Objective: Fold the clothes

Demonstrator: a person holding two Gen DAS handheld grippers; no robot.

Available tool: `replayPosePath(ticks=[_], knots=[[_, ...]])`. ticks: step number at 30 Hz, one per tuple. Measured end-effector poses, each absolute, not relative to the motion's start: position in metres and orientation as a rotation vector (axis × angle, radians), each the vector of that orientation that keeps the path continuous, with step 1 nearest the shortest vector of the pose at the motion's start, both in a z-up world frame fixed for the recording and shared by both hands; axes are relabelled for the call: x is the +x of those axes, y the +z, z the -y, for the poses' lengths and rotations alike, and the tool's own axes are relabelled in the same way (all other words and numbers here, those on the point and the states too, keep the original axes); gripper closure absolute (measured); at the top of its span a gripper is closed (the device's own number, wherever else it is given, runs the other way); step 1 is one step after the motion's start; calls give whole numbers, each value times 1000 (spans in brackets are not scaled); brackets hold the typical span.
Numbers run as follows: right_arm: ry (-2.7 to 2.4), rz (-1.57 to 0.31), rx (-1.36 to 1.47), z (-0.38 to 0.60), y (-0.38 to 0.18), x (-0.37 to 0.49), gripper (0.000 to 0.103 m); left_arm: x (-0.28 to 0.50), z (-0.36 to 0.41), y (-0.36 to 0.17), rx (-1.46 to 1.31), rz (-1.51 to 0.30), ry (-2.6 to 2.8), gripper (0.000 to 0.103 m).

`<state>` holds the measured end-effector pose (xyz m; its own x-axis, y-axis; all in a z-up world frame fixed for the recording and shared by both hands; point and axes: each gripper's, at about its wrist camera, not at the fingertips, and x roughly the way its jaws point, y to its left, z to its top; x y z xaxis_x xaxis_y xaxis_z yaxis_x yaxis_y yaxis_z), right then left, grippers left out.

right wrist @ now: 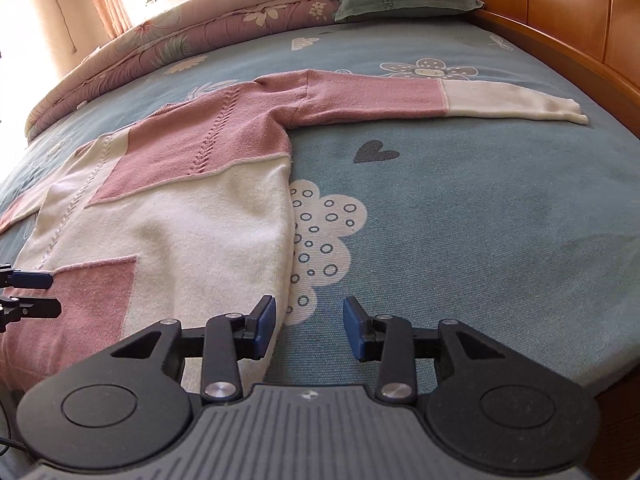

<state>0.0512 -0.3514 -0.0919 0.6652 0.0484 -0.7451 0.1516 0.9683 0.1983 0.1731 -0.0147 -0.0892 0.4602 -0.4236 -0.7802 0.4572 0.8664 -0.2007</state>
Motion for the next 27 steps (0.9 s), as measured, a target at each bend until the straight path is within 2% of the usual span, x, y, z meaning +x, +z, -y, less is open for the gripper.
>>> replayPosePath(ticks=[9,22,27], knots=[[-15,-848,205,319,-99,39,60,173,18,-91,42,-944,-544,14],[-16,-865,159,289,-97,38,60,170,23,-93,53,-930,-535,11],[2,-865,186,288,-99,30,81,170,24,-94,48,-927,-535,8]])
